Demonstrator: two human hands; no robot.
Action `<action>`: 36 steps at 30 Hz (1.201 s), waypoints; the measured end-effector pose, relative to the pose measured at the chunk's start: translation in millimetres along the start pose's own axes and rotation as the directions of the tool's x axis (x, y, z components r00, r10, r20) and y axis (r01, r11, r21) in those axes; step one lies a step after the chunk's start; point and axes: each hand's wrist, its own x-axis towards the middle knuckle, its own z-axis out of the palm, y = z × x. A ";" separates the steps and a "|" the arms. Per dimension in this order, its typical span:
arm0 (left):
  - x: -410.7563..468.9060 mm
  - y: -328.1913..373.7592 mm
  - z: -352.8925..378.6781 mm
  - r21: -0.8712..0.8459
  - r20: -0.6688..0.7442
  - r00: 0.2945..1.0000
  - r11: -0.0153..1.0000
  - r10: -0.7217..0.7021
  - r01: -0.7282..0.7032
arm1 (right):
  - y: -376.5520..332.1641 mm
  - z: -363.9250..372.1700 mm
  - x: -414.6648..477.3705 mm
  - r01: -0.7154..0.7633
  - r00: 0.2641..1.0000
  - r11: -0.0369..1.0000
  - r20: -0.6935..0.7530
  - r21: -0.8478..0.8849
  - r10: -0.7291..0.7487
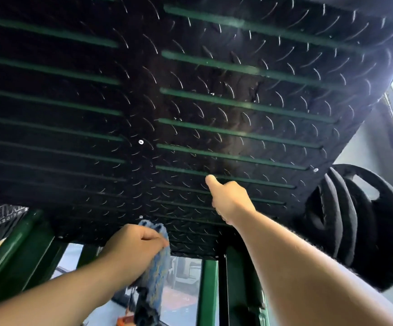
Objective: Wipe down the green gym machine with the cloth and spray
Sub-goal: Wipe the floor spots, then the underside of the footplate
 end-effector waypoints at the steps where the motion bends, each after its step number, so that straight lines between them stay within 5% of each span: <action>1: 1.3 1.8 7.8 -0.011 0.006 1.000 1.000 -0.003 0.003 | 7.6 -4.5 1.8 -0.012 1.000 0.999 -0.003 -0.040 0.012; 5: 5.3 7.7 37.9 -0.045 0.025 0.999 0.999 -0.022 0.023 | 33.9 -23.6 4.0 -0.024 0.998 0.969 -0.068 -0.246 0.007; 15: 10.2 20.5 86.2 -0.057 0.042 0.999 0.998 0.015 -0.013 | 83.8 -57.6 11.2 -0.094 0.994 0.927 -0.090 -0.362 0.066; 20: 5.0 19.5 79.1 -0.050 0.026 1.000 0.999 -0.001 0.003 | 74.8 -41.5 5.9 -0.053 0.994 0.929 0.073 -0.366 0.085; 31: 9.7 -9.2 -41.1 -0.009 -0.108 0.992 0.998 0.061 -0.062 | -105.4 40.2 -16.7 0.344 0.939 0.865 0.161 -0.366 -0.305; 36: 13.7 -25.6 -103.1 -0.016 -0.139 0.985 0.994 0.106 -0.110 | -190.4 59.7 -31.2 0.400 0.915 0.887 0.040 -0.230 -0.402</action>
